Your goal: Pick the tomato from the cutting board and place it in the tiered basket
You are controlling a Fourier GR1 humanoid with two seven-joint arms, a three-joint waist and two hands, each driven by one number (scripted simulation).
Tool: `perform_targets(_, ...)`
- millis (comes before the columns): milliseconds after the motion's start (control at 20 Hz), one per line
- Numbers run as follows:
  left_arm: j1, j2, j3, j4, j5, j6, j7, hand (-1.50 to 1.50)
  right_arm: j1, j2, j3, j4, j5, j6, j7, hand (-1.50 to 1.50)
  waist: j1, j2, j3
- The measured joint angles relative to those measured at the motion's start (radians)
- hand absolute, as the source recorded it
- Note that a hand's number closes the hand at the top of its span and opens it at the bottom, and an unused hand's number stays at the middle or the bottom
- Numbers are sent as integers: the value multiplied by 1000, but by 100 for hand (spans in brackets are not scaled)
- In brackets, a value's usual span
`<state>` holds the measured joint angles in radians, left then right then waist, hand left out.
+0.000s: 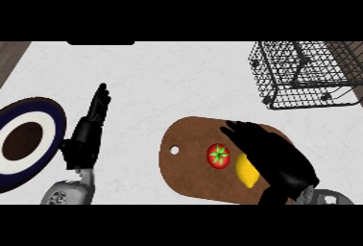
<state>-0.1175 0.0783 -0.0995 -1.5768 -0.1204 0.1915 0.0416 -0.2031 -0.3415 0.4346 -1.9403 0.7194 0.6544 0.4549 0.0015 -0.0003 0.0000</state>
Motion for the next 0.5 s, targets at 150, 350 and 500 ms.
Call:
perform_targets(150, -9, -7, 9, 13, -1, -8, -9, 0, 0, 28, -5, 26, 28, 12, -24, -150, -1, 0, 0)
perform_targets(350, -24, -27, -2, -3, -29, 6, 23, 0, -2, 80, -4, 44, 57, 31, -20, -150, -1, 0, 0)
perform_targets(500, -25, -40, -1, 12, -40, 12, 12, 0, -1, 111, 7, 71, 91, 28, -27, -150, -1, 0, 0)
